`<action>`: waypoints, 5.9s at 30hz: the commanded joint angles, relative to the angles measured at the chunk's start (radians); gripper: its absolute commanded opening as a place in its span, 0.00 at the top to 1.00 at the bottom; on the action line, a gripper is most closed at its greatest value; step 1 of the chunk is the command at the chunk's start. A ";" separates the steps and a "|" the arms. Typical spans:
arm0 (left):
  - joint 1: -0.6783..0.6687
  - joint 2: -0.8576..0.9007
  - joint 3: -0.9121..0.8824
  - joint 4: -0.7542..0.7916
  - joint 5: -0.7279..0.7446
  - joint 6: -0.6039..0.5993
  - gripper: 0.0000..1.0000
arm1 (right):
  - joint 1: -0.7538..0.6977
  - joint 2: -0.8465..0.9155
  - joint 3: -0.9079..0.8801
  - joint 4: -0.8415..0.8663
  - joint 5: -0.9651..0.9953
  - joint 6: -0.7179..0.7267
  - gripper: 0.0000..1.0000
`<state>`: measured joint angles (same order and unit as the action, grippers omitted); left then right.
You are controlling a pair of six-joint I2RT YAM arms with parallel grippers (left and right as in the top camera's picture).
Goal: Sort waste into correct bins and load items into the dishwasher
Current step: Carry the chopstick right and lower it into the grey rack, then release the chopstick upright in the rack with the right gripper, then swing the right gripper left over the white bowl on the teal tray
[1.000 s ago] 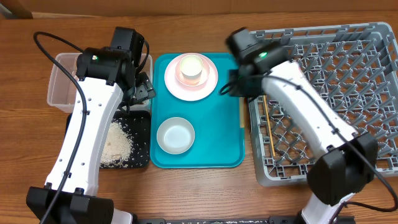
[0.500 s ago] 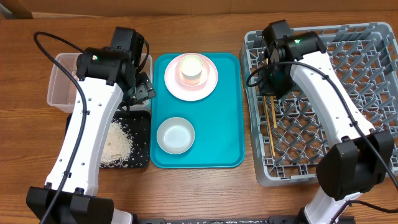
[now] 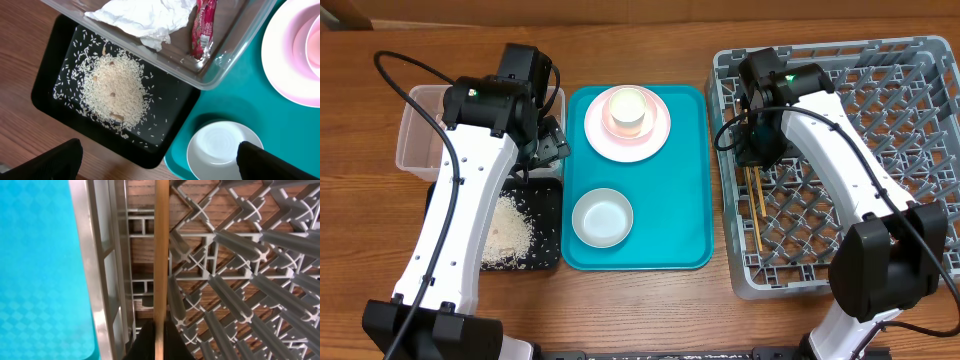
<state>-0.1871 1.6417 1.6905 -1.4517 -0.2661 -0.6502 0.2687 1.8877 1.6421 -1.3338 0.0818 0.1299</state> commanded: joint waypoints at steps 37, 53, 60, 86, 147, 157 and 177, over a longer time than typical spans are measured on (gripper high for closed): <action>0.003 -0.010 0.014 -0.003 -0.006 0.008 0.00 | 0.000 -0.027 -0.004 -0.022 -0.244 -0.004 0.65; 0.003 -0.010 0.014 -0.003 -0.006 0.008 0.00 | 0.007 -0.027 -0.188 0.128 -0.245 0.001 0.73; 0.003 -0.010 0.014 -0.003 -0.006 0.008 0.00 | 0.007 -0.027 -0.188 0.168 -0.355 0.003 0.83; 0.003 -0.010 0.014 -0.003 -0.006 0.008 0.00 | 0.125 -0.027 -0.188 0.193 -0.295 0.023 0.69; 0.663 -0.016 0.035 -0.086 0.154 -0.038 0.00 | 0.700 -0.027 0.114 0.260 -0.124 0.266 0.57; 0.710 -0.013 0.035 -0.080 0.155 -0.038 0.00 | 0.806 -0.027 -0.076 0.543 0.021 0.267 0.71; 0.710 -0.013 0.035 -0.080 0.155 -0.038 0.00 | 0.834 -0.004 -0.249 0.749 0.065 0.264 0.73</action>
<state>0.5236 1.6417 1.6993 -1.5311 -0.1154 -0.6777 1.0878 1.8824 1.3998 -0.5861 0.1032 0.3923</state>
